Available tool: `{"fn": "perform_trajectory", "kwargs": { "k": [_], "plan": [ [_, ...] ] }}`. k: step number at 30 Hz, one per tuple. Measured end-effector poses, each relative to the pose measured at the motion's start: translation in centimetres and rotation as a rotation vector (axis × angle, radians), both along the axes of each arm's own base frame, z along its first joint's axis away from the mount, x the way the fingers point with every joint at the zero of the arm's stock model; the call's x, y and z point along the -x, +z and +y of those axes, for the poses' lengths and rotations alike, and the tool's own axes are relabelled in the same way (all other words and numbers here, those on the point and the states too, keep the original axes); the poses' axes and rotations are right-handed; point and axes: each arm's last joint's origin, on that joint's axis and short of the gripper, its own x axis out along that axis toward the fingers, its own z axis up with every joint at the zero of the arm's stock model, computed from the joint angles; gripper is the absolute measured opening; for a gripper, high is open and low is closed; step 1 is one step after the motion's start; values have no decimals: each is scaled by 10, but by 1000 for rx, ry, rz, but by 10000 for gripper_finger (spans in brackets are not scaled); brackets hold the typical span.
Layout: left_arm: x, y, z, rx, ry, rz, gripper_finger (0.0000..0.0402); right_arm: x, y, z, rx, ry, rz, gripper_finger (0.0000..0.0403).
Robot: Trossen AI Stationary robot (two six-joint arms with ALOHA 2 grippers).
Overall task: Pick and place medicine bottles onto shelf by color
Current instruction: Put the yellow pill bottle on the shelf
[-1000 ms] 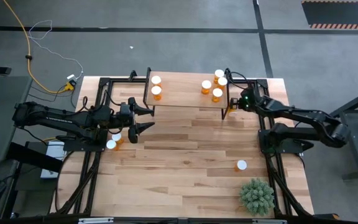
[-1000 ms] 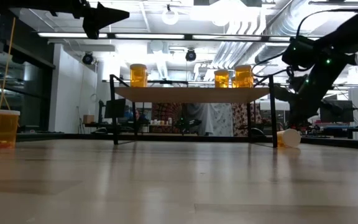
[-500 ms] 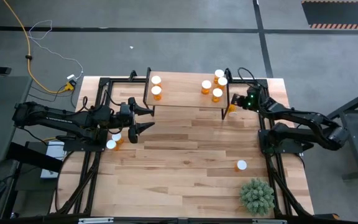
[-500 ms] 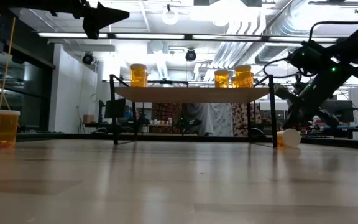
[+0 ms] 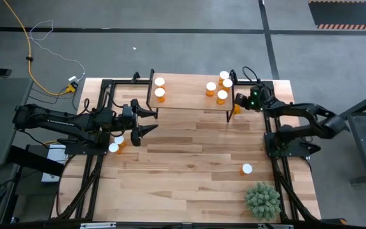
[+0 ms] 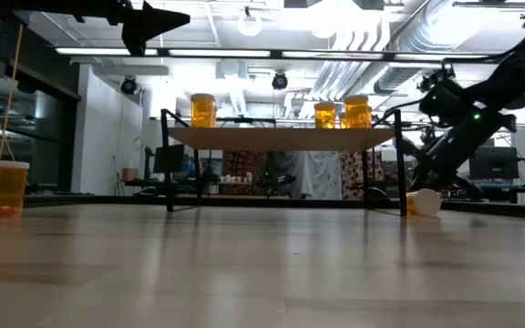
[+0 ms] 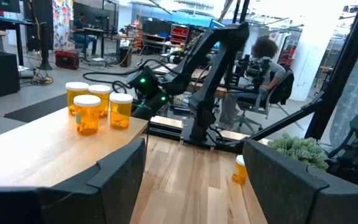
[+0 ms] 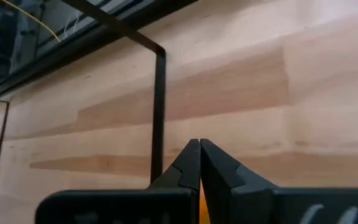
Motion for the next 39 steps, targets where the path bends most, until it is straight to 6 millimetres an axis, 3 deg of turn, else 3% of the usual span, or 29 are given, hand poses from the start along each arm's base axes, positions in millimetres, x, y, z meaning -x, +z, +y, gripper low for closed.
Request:
{"fn": "perform_trajectory", "kwargs": {
  "k": [5, 25, 39],
  "plan": [
    [0, 0, 0, -27, 2, 4, 262, -4, 1, -4, -61, 31, 81, 0],
    [0, 0, 0, -26, 12, 4, 262, -5, 2, -2, -72, 113, 63, 0],
    [0, 0, 0, -26, 11, 4, 262, -3, 3, 8, -139, 281, 36, 0]
  ]
}}
